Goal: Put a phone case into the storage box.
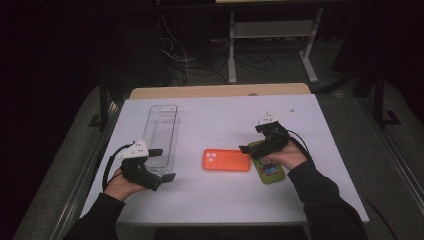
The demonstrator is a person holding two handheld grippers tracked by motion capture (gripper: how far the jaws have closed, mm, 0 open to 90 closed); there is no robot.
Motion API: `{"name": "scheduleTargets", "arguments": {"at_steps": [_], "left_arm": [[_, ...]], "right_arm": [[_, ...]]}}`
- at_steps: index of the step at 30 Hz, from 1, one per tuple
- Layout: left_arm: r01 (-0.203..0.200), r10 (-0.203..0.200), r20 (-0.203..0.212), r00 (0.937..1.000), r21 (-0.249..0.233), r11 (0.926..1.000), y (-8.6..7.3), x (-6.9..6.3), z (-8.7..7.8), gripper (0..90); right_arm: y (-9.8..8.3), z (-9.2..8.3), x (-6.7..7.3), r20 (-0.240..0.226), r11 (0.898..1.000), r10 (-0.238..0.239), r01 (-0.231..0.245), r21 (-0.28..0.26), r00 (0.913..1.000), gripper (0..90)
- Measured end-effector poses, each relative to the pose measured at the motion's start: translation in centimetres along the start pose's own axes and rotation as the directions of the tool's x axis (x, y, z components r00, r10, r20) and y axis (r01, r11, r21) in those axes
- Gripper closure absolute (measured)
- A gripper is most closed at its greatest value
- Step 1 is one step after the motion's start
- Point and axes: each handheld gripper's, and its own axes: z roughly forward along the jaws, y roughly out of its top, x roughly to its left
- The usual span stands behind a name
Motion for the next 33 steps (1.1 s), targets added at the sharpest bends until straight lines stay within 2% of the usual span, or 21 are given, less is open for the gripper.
{"name": "scheduleTargets", "arguments": {"at_steps": [6,7,14,18,23,26,29,31,32,33], "left_arm": [[0.005,-0.005,0.000,1.0000,-0.002,1.0000,0.0,-0.1,0.1,0.0],[-0.016,0.016,-0.002,0.9999,-0.002,0.9999,0.0,0.0,0.1,0.0],[-0.014,0.014,-0.003,0.9999,-0.005,0.9999,0.0,0.1,0.1,0.0],[-0.015,0.015,-0.006,0.9999,0.000,0.9999,0.0,0.1,0.0,0.0],[-0.009,0.009,-0.007,0.9999,-0.003,1.0000,0.0,0.1,0.0,0.0],[-0.013,0.013,-0.007,0.9999,-0.002,0.9999,0.0,0.1,0.0,0.0],[-0.019,0.019,-0.007,0.9998,0.002,0.9998,0.0,0.1,0.0,0.0],[-0.018,0.018,-0.007,0.9998,0.002,0.9998,0.0,0.1,0.0,0.0],[-0.016,0.016,-0.007,0.9999,-0.001,0.9999,0.0,0.1,0.0,0.0],[-0.014,0.014,-0.007,0.9999,-0.001,0.9999,0.0,0.1,0.0,0.0]], "right_arm": [[0.7,1.0,-0.5,0.007,1.000,0.004,-0.004,0.003,1.0000,0.0],[0.9,1.4,-0.6,0.004,1.000,0.008,-0.008,0.005,1.0000,0.0],[1.5,2.8,-1.0,0.010,1.000,-0.007,0.007,0.021,0.9999,0.0],[1.8,3.5,-1.2,0.015,1.000,-0.001,0.000,0.027,0.9999,0.0],[1.9,4.1,-1.6,0.002,0.999,0.020,-0.020,0.050,0.9998,7.6],[1.8,4.4,-1.7,0.011,0.998,0.012,-0.012,0.055,0.9999,12.4],[1.8,4.5,-1.7,0.004,0.997,0.031,-0.031,0.064,0.9995,17.7],[1.6,4.6,-1.9,0.005,0.996,0.029,-0.029,0.089,0.9996,26.5],[1.6,4.6,-1.9,0.005,0.996,0.029,-0.029,0.089,0.9996,26.5],[1.5,4.7,-1.9,0.013,0.993,0.046,-0.047,0.109,0.9989,34.1]]}}
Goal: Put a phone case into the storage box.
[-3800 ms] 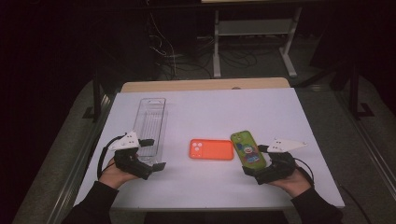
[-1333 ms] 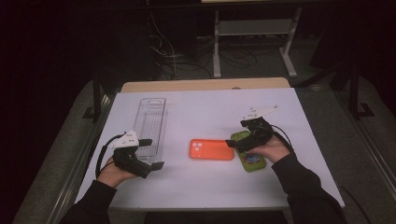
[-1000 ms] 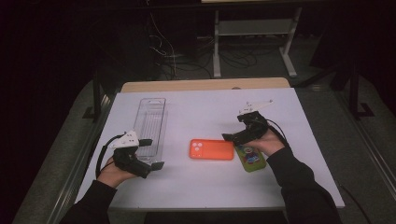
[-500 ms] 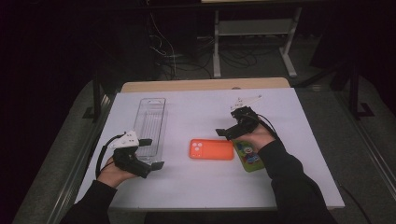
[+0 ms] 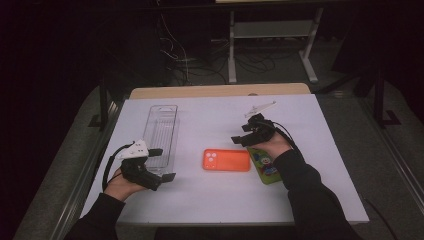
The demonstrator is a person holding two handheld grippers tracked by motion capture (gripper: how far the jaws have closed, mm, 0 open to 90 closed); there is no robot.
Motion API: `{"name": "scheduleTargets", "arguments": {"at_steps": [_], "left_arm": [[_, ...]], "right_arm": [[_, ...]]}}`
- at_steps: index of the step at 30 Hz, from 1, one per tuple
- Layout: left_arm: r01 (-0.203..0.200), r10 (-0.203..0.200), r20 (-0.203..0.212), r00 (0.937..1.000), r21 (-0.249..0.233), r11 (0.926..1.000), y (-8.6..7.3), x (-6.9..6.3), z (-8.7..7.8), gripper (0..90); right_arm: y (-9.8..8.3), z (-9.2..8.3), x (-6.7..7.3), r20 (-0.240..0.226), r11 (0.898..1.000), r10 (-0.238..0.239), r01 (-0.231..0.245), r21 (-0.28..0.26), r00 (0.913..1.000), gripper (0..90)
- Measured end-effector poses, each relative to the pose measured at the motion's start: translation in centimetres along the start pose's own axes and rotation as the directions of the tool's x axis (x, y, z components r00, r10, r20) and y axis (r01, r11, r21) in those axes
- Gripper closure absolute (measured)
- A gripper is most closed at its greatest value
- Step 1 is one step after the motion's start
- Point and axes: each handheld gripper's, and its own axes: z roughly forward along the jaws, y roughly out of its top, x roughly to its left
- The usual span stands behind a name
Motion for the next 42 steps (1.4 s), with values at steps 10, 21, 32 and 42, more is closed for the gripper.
{"name": "scheduleTargets", "arguments": {"at_steps": [10,21,32,42], "left_arm": [[-0.006,0.006,0.000,1.0000,0.004,1.0000,0.0,0.0,0.0,0.0],[0.000,0.000,0.004,1.0000,0.000,1.0000,-0.1,0.0,0.1,0.0],[0.004,-0.004,0.007,1.0000,0.001,1.0000,-0.1,0.0,0.1,0.0],[0.003,-0.003,0.007,1.0000,0.001,1.0000,-0.1,0.0,0.1,0.0]], "right_arm": [[-0.7,1.2,-0.2,0.022,0.993,-0.014,0.011,0.118,0.9997,72.8],[-1.3,2.1,-0.4,0.010,0.984,-0.028,0.026,0.175,0.9995,88.5],[-1.8,2.4,-0.6,-0.006,0.978,-0.052,0.052,0.202,0.9986,88.5],[-2.0,2.4,-0.5,-0.014,0.974,-0.074,0.075,0.212,0.9972,88.5]]}}
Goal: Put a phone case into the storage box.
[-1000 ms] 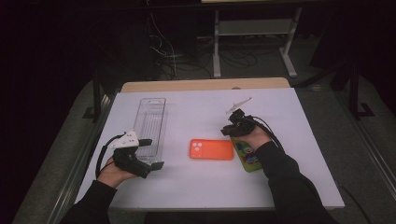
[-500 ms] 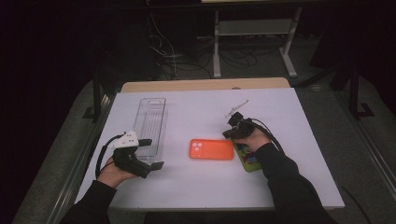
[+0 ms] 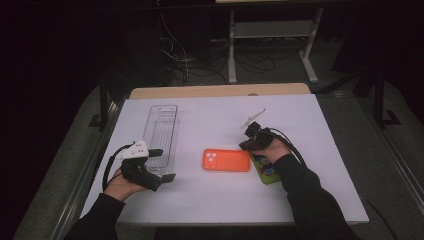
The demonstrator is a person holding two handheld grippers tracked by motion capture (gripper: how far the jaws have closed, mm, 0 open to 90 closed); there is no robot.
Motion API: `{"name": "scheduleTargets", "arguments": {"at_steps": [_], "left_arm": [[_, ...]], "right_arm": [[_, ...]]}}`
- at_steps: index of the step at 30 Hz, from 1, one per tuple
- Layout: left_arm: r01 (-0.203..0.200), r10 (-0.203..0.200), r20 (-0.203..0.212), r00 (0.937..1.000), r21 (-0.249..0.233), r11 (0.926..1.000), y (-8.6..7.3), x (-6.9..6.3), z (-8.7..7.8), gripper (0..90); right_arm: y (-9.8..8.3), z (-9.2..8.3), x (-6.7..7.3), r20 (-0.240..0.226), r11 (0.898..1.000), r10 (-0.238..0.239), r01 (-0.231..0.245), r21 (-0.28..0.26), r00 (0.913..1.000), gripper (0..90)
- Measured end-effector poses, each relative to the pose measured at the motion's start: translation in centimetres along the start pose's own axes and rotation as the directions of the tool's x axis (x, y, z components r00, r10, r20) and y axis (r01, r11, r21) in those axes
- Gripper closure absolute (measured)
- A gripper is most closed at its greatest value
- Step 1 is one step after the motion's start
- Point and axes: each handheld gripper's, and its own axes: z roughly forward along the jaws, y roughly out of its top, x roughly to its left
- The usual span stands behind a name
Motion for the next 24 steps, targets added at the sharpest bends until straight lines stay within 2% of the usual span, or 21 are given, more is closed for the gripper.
{"name": "scheduleTargets", "arguments": {"at_steps": [12,13,17,19,24], "left_arm": [[-0.001,0.001,0.001,1.0000,-0.003,1.0000,0.0,-0.1,-0.1,0.0],[-0.001,0.001,0.002,1.0000,-0.004,1.0000,0.1,-0.1,-0.1,0.0],[-0.003,0.003,0.003,1.0000,-0.004,1.0000,0.1,-0.1,-0.1,0.0],[-0.005,0.005,0.003,1.0000,-0.003,1.0000,0.1,-0.1,-0.1,0.0],[-0.003,0.003,0.003,1.0000,-0.001,1.0000,0.1,-0.1,-0.1,0.0]], "right_arm": [[-0.7,-0.6,1.0,-0.028,0.999,-0.031,0.032,0.015,0.9991,88.6],[-0.8,-0.6,1.1,-0.018,0.998,-0.054,0.054,0.018,0.9984,88.6],[-1.1,-0.8,1.6,-0.017,0.997,-0.071,0.071,0.026,0.9973,88.6],[-1.3,-0.9,2.1,-0.023,0.994,-0.105,0.106,0.031,0.9942,88.6],[-1.7,-1.1,2.9,-0.044,0.991,-0.126,0.128,0.041,0.9910,88.5]]}}
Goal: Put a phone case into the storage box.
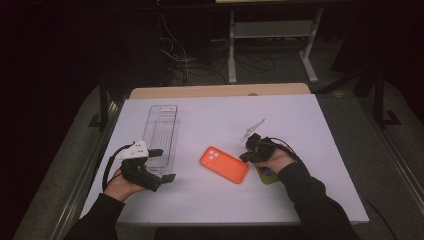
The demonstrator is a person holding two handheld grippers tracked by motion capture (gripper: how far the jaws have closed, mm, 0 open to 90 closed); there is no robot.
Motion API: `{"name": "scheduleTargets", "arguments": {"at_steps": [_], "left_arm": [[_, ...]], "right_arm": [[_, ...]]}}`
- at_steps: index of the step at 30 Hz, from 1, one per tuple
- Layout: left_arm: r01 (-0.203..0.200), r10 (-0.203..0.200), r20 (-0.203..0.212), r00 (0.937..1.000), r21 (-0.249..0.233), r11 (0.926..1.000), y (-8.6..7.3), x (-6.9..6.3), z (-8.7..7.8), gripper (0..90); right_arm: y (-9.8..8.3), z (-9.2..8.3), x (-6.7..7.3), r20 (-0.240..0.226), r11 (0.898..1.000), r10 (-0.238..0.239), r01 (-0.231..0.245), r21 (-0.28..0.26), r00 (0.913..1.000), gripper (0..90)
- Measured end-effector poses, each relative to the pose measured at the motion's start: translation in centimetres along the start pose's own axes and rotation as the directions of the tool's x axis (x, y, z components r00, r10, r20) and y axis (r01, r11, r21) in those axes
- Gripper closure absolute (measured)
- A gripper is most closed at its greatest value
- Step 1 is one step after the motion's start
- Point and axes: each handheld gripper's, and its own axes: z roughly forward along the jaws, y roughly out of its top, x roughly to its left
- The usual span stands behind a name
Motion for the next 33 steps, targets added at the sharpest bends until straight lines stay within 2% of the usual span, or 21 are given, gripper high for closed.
{"name": "scheduleTargets", "arguments": {"at_steps": [3,6,9,10,11,12,13,14,16,17,18,19,21,22,23,25,26,27,28,29,33], "left_arm": [[-0.004,0.004,0.000,1.0000,-0.001,1.0000,0.0,0.0,0.0,0.0],[-0.004,0.004,0.001,1.0000,0.001,1.0000,0.0,0.0,0.0,0.0],[-0.002,0.002,0.001,1.0000,0.001,1.0000,0.0,0.0,-0.1,0.0],[-0.002,0.002,0.001,1.0000,0.001,1.0000,0.0,0.0,-0.1,0.0],[0.010,-0.009,0.002,1.0000,-0.004,0.9999,0.0,0.0,-0.1,0.0],[0.010,-0.010,0.003,0.9999,-0.004,0.9999,0.0,-0.1,-0.1,0.0],[0.010,-0.010,0.003,0.9999,-0.004,0.9999,0.0,-0.1,-0.1,0.0],[0.010,-0.010,0.005,0.9999,-0.009,0.9999,0.0,-0.1,0.0,0.0],[0.010,-0.010,0.005,0.9999,-0.009,0.9999,0.0,-0.1,0.0,0.0],[0.010,-0.010,0.005,0.9999,-0.009,0.9999,0.0,-0.1,0.0,0.0],[0.011,-0.011,0.005,0.9999,-0.009,0.9999,0.0,-0.2,0.0,0.0],[0.011,-0.011,0.005,0.9999,-0.009,0.9999,0.0,-0.2,0.0,0.0],[0.011,-0.011,0.005,0.9999,-0.011,0.9999,0.0,-0.2,0.0,0.0],[0.010,-0.010,0.005,0.9999,-0.011,0.9999,0.0,-0.2,0.0,0.0],[0.014,-0.014,0.006,0.9999,-0.013,0.9998,0.0,-0.2,0.0,0.0],[0.008,-0.008,0.004,1.0000,-0.015,0.9999,0.0,-0.2,-0.1,0.0],[0.008,-0.008,0.004,1.0000,-0.015,0.9999,0.0,-0.1,-0.1,0.0],[-0.001,0.001,0.003,1.0000,-0.008,1.0000,0.0,-0.1,-0.1,0.0],[-0.005,0.005,0.002,1.0000,-0.003,1.0000,0.0,-0.1,-0.1,0.0],[0.003,-0.003,0.003,1.0000,-0.009,1.0000,0.0,-0.1,-0.1,0.0],[-0.003,0.003,0.004,1.0000,-0.006,1.0000,0.0,-0.1,-0.2,0.0]], "right_arm": [[0.0,0.0,0.1,0.005,1.000,-0.009,0.009,-0.003,0.9999,88.5],[0.0,-0.9,0.1,-0.014,0.998,0.037,-0.038,-0.056,0.9992,83.0],[-0.3,-2.0,0.3,-0.024,0.993,0.067,-0.069,-0.097,0.9975,74.2],[-0.3,-2.0,0.3,-0.024,0.993,0.067,-0.069,-0.097,0.9975,74.2],[-0.4,-2.4,0.4,-0.030,0.991,0.074,-0.077,-0.111,0.9968,68.0],[-0.9,-3.1,0.6,-0.045,0.984,0.112,-0.117,-0.131,0.9926,59.4],[-1.2,-3.4,0.7,-0.045,0.982,0.122,-0.127,-0.138,0.9916,52.4],[-1.5,-3.7,0.8,-0.034,0.979,0.133,-0.137,-0.148,0.9905,46.5],[-2.2,-4.2,1.1,-0.016,0.975,0.148,-0.149,-0.165,0.9888,40.3],[-2.2,-4.2,1.1,-0.016,0.975,0.148,-0.149,-0.165,0.9888,40.3],[-2.9,-4.6,1.3,-0.007,0.969,0.162,-0.160,-0.188,0.9868,31.1],[-2.9,-4.6,1.3,-0.007,0.969,0.162,-0.160,-0.188,0.9868,31.1],[-3.9,-5.0,1.9,-0.004,0.958,0.195,-0.191,-0.214,0.9809,20.1],[-3.9,-5.0,1.9,-0.004,0.958,0.195,-0.191,-0.214,0.9809,20.1],[-4.6,-5.1,2.5,0.015,0.957,0.192,-0.184,-0.225,0.9812,14.3],[-5.1,-5.2,3.0,0.027,0.955,0.197,-0.186,-0.231,0.9800,11.2],[-5.4,-5.2,3.2,0.041,0.955,0.184,-0.168,-0.242,0.9821,7.7],[-5.4,-5.2,3.2,0.041,0.955,0.184,-0.168,-0.242,0.9821,7.7],[-5.6,-5.2,3.4,0.052,0.956,0.185,-0.168,-0.242,0.9813,4.0],[-5.8,-5.2,3.6,0.052,0.954,0.197,-0.179,-0.241,0.9791,1.1],[-7.0,-5.3,4.2,0.091,0.950,0.202,-0.172,-0.259,0.9752,0.0]]}}
